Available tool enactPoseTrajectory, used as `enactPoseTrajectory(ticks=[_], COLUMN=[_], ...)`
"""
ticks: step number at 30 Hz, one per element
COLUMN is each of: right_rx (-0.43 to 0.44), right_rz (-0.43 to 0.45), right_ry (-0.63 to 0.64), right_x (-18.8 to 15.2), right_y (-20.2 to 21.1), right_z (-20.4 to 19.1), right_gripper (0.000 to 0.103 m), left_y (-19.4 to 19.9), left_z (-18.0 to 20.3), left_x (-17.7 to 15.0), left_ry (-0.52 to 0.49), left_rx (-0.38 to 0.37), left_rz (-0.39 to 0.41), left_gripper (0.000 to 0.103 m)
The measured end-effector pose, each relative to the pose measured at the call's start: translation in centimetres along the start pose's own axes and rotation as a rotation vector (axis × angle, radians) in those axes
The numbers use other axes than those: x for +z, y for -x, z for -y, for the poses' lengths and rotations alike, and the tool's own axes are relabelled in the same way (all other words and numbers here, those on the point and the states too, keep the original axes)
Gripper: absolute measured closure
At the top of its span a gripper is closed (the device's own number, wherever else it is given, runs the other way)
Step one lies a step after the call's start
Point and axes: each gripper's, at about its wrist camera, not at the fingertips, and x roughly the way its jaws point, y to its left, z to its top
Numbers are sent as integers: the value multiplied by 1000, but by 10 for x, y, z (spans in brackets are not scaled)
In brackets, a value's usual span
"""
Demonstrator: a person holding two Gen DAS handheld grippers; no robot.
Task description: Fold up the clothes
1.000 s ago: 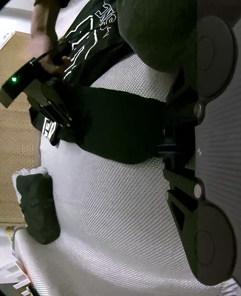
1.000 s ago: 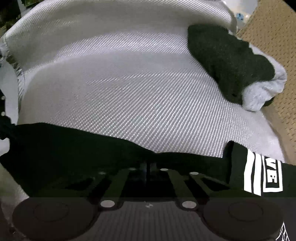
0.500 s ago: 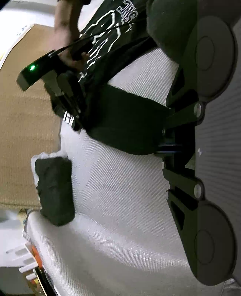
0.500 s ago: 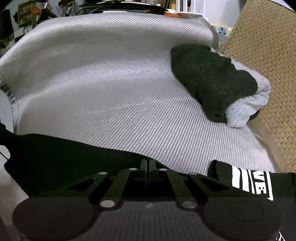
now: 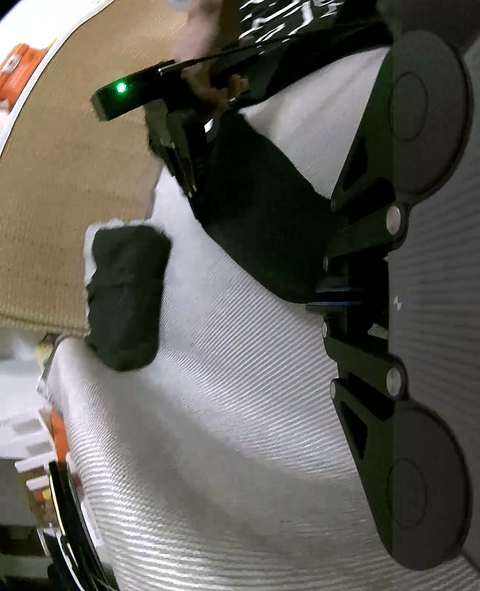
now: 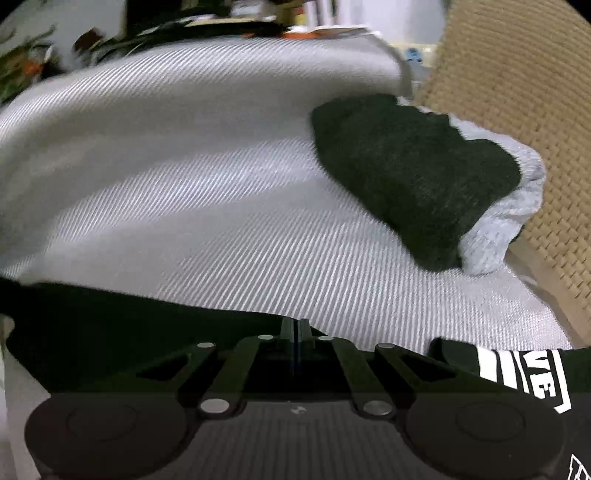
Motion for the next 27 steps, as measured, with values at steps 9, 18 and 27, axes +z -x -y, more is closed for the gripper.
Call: enactPoseTrajectory(ticks=[9,18,27], right_rx=[-30,-1,-6], right_rz=[25,9,132], right_ry=[-67,-124,-86], right_x=[11,1,-13], right_y=[-8,-2,64], right_z=[19,23,14], right_gripper=[101,86,50], left_y=[-21,-36,5], left_z=[-9,-23,-19], left_x=[25,14,9], left_ry=[43,48,3], left_rx=[53,108,200], left_rz=[19,-94,-45], left_gripper=[98,78,65])
